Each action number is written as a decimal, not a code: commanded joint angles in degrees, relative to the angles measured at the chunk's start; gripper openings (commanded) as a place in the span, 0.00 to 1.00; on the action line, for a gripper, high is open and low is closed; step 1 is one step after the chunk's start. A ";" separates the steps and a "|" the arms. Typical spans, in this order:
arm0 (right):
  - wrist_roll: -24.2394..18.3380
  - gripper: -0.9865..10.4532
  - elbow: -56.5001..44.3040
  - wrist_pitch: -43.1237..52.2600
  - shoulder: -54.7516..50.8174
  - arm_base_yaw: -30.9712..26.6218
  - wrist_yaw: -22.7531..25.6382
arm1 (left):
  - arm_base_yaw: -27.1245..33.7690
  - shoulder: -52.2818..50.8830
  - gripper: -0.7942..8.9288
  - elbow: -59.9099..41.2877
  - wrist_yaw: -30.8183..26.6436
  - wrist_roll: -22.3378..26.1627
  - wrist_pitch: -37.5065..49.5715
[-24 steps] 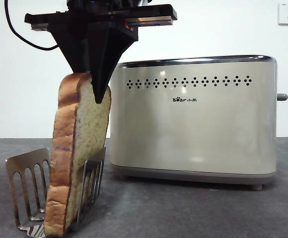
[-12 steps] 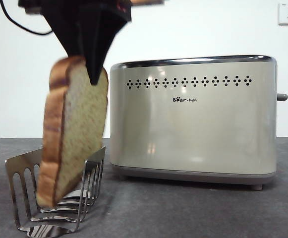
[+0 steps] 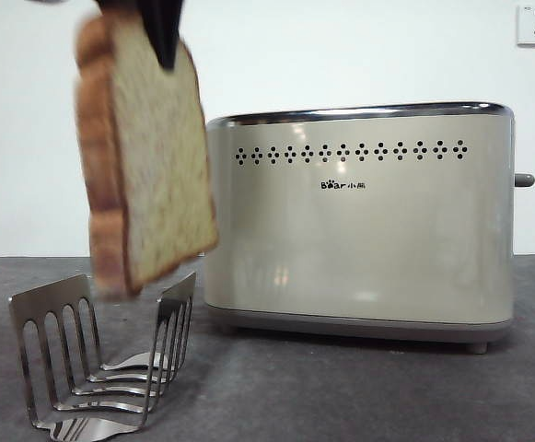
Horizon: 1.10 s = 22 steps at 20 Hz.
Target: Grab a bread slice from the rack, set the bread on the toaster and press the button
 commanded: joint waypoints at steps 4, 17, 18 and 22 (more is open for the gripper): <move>0.15 0.09 0.33 0.15 -0.09 0.04 0.00 | -1.33 -8.39 0.07 -0.52 2.01 16.85 -0.22; 0.17 0.09 0.33 -0.17 -0.09 0.04 0.00 | -4.00 -17.62 0.08 2.43 1.95 79.82 -0.15; 0.20 0.09 0.33 -0.28 -0.09 0.04 0.00 | -4.00 -17.33 0.08 3.19 1.75 83.60 -0.15; 0.17 0.09 0.33 -1.36 -0.09 0.04 0.00 | -4.00 -15.28 0.08 6.64 -2.10 88.67 3.37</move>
